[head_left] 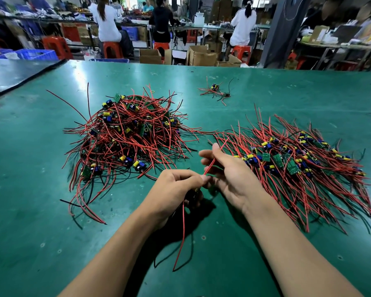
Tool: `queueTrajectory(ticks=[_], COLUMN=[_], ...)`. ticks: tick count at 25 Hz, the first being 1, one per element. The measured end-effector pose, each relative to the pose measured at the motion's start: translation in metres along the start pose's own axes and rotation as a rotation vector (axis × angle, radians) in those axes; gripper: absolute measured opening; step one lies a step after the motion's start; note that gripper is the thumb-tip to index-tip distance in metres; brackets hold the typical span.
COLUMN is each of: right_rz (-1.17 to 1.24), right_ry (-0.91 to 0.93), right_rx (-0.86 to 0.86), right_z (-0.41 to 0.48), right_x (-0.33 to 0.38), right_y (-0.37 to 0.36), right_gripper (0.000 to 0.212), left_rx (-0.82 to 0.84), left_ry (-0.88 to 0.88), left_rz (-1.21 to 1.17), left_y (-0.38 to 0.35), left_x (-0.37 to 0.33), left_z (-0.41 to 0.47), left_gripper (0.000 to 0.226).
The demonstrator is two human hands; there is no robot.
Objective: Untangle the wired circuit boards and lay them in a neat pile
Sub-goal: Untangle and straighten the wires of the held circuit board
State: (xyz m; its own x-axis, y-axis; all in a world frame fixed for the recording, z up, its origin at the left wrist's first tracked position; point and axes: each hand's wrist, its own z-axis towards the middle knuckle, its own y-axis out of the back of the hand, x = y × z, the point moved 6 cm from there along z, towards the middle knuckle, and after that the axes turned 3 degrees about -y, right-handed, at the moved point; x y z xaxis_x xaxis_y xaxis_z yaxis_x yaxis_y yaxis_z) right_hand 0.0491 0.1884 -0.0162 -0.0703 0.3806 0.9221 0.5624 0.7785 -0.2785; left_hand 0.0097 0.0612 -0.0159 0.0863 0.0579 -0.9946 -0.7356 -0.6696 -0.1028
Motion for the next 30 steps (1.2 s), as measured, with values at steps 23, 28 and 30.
queueTrajectory(ticks=[23, 28, 30], right_rz=[-0.12, -0.719, -0.8], right_ry=[0.046, 0.455, 0.536], right_rx=[0.076, 0.177, 0.215], right_z=[-0.003, -0.021, -0.028], right_x=[0.002, 0.003, 0.0], right_y=[0.001, -0.018, -0.028], right_gripper=[0.042, 0.006, 0.024], left_rx=[-0.15, -0.358, -0.411], left_ry=[-0.024, -0.206, -0.221], left_rz=[-0.171, -0.137, -0.15], left_y=[0.015, 0.033, 0.037], left_x=[-0.014, -0.032, -0.035], left_z=[0.001, 0.0, -0.001], left_gripper=[0.018, 0.018, 0.015])
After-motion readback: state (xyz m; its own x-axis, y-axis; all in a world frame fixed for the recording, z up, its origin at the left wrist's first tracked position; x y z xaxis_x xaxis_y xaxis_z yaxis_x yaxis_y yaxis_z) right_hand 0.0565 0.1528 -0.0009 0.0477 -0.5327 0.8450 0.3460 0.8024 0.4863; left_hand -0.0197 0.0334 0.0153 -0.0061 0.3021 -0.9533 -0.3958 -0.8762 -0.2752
